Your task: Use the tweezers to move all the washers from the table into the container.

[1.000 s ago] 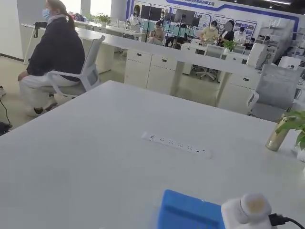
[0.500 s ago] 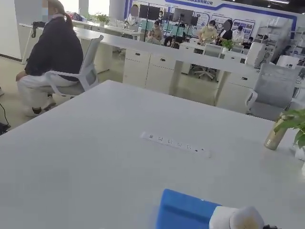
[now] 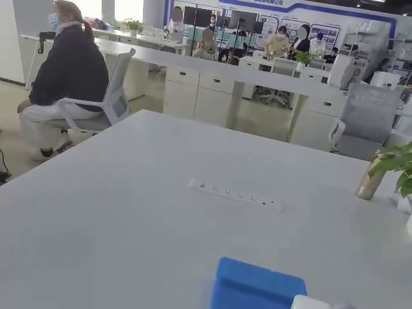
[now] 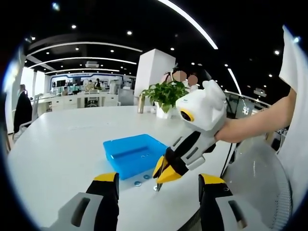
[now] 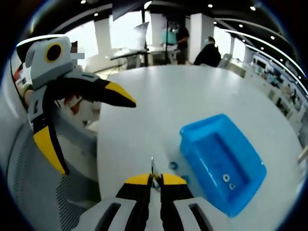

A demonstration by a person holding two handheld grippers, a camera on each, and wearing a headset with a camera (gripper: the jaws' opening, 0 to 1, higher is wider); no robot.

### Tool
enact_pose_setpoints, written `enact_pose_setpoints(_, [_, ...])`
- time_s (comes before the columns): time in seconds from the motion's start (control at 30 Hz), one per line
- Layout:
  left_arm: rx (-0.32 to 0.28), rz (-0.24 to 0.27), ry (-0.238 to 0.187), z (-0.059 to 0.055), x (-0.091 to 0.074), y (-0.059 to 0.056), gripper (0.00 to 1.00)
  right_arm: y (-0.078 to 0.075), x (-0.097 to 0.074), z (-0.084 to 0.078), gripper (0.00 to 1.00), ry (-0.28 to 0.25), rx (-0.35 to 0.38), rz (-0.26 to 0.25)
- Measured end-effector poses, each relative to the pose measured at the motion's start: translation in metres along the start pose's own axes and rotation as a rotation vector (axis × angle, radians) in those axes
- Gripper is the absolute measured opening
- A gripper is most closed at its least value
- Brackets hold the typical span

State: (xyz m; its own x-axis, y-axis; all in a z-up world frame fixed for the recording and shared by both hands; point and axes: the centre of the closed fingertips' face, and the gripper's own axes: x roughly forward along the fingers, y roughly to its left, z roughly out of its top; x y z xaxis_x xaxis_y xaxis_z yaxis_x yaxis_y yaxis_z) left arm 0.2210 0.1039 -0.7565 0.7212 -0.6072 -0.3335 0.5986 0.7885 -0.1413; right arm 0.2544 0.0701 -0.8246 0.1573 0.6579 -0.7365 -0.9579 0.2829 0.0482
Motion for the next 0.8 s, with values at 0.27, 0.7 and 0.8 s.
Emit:
enact_pose_setpoints(0.27, [-0.006,-0.012,0.0,0.0,0.001,-0.002,0.67,0.002,-0.008,-0.003,0.03,-0.066,0.182,-0.037])
enact_pose_setpoints(0.7, [-0.015,-0.033,0.027,-0.006,0.002,-0.006,0.66,-0.007,-0.039,-0.006,0.03,-0.123,0.305,-0.129])
enact_pose_setpoints(0.8, [-0.015,-0.031,0.025,-0.006,0.002,-0.005,0.66,-0.012,-0.048,-0.004,0.03,-0.139,0.331,-0.154])
